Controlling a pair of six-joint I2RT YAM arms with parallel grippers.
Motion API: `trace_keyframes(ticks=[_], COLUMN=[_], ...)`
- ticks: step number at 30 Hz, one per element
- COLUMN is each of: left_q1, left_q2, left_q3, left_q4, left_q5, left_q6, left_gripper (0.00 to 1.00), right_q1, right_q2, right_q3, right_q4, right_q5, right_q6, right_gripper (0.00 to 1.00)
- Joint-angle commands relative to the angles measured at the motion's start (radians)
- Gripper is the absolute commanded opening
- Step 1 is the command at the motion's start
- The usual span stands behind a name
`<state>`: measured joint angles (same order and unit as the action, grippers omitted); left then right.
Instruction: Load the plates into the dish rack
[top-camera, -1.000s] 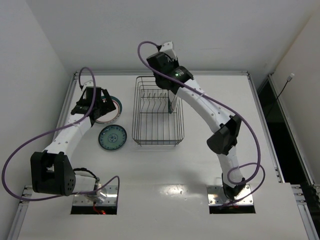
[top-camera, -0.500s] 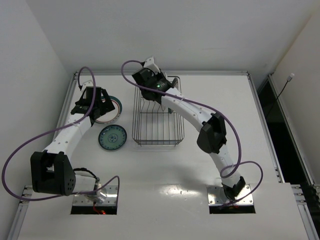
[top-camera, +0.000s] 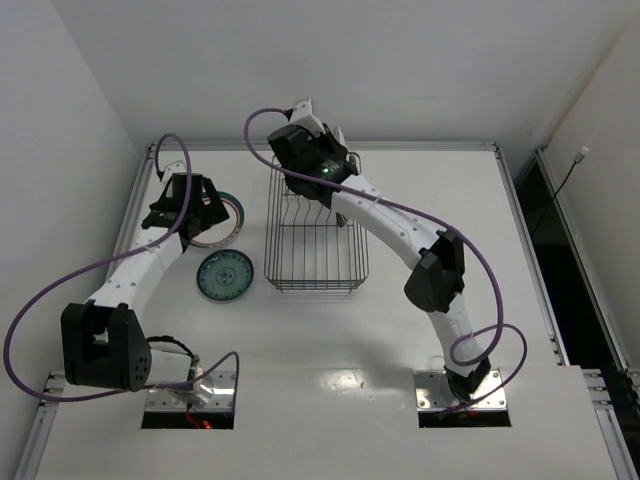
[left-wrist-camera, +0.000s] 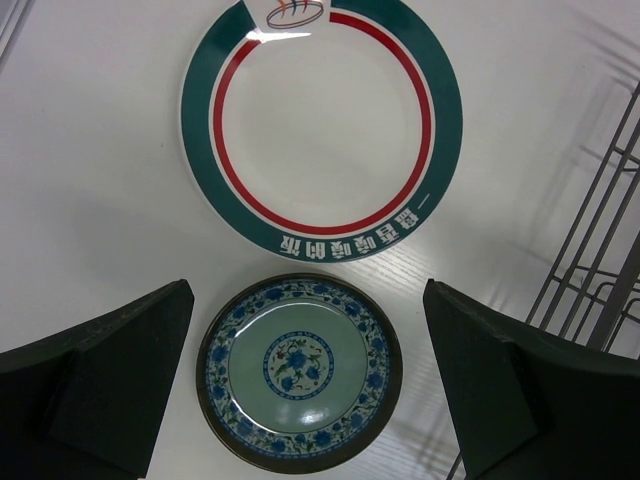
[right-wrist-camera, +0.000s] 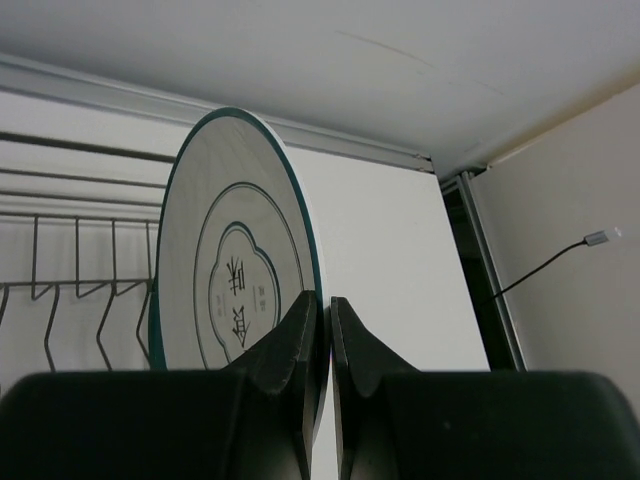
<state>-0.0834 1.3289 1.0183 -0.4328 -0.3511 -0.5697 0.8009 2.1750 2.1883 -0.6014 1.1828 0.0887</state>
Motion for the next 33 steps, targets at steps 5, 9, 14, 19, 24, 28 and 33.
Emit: trace_keyframes(ticks=[5,9,14,19,24,28,33], left_q1=[0.008,0.008,0.008,0.008,0.017,0.056,0.155], left_q2=[0.004,0.004,0.004,0.036,0.068,0.081,0.128], left_q3=[0.045,0.045,0.045,0.045,0.055,0.055,0.046], left_q4=[0.002,0.002,-0.007,-0.038,-0.058,-0.047,0.008], left_q5=[-0.02,-0.02,-0.032,-0.083,-0.104,-0.104,0.021], left_q6=[-0.009,-0.009,-0.018,-0.045,-0.067,-0.077,-0.087], left_gripper=[1.0,1.0,1.0,1.0,1.0,1.0,1.0], right_q1=[-0.002,-0.002,-0.011,-0.02,-0.043,-0.063,-0.063], right_q2=[-0.086,-0.051,0.0,0.009,0.029,0.026,-0.023], right_q3=[-0.048,-0.062,-0.062,-0.071,-0.049,-0.048,-0.071], right_q4=[0.072,0.031,-0.026,-0.049,-0.115,-0.135,-0.123], right_q5=[0.083,0.037,-0.008,-0.115,-0.238,-0.294,-0.36], right_q6=[-0.018,0.028,0.084,0.141,0.224,0.247,0.247], right_gripper=[0.0,0.0,0.0,0.04,0.1,0.26,0.34])
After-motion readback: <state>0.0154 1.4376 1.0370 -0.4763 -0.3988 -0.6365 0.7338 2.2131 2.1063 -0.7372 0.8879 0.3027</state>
